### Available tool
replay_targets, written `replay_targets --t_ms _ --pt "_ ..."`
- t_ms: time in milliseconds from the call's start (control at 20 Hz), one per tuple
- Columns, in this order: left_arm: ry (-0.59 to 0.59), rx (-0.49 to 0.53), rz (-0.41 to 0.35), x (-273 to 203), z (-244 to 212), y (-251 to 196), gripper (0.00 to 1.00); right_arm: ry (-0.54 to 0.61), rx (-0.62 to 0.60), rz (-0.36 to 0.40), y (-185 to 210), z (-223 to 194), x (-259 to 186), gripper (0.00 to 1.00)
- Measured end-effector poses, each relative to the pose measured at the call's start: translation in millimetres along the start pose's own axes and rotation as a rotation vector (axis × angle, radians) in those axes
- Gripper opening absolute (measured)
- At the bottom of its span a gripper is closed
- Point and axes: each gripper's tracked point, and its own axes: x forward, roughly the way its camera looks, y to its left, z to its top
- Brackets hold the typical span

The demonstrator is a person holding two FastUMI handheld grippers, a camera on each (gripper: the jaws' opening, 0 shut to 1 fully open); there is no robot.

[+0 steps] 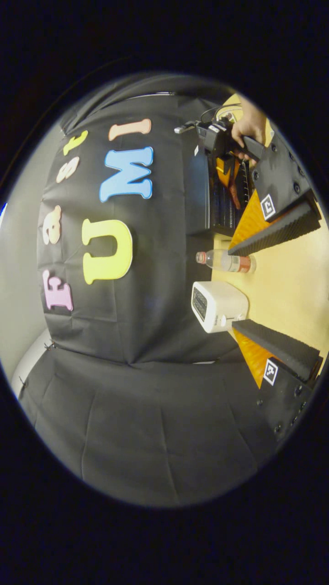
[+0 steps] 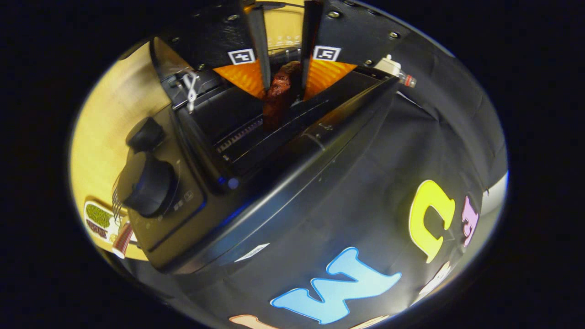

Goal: Open the electric oven with the left hand, put the food in, and close the electric oven.

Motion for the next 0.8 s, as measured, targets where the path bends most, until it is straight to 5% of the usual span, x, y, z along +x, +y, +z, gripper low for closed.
replay_targets --t_ms 150,250,300,350,400,450,800 --pt "0.009 -0.009 -0.018 0.8 -3.2 -9.2 0.95 -0.008 -0.067 -0.018 -8.1 7.6 -7.8 0.6" --pt "0.017 -0.016 -0.033 3.6 -6.3 -18.9 0.94 -0.021 -0.091 -0.023 -11.8 16.4 -16.5 0.69" --pt "0.015 -0.016 -0.042 4.8 -5.4 -23.6 0.99 -0.026 -0.102 -0.026 -12.7 19.9 -22.2 0.91" --pt "0.012 -0.013 -0.054 5.3 -2.6 -29.2 0.99 -0.029 -0.117 -0.028 -13.6 22.6 -27.5 0.96" --pt "0.006 -0.011 -0.066 6.2 -1.6 -36.1 0.99 -0.031 -0.138 -0.028 -14.3 24.0 -35.0 0.87" --pt "-0.001 -0.009 -0.079 6.4 0.5 -42.4 0.99 -0.034 -0.165 -0.024 -14.3 26.0 -43.3 0.97" --pt "0.022 -0.013 -0.178 10.7 -12.5 -95.9 0.99 -0.092 -0.374 0.054 4.4 41.5 -125.7 0.98"
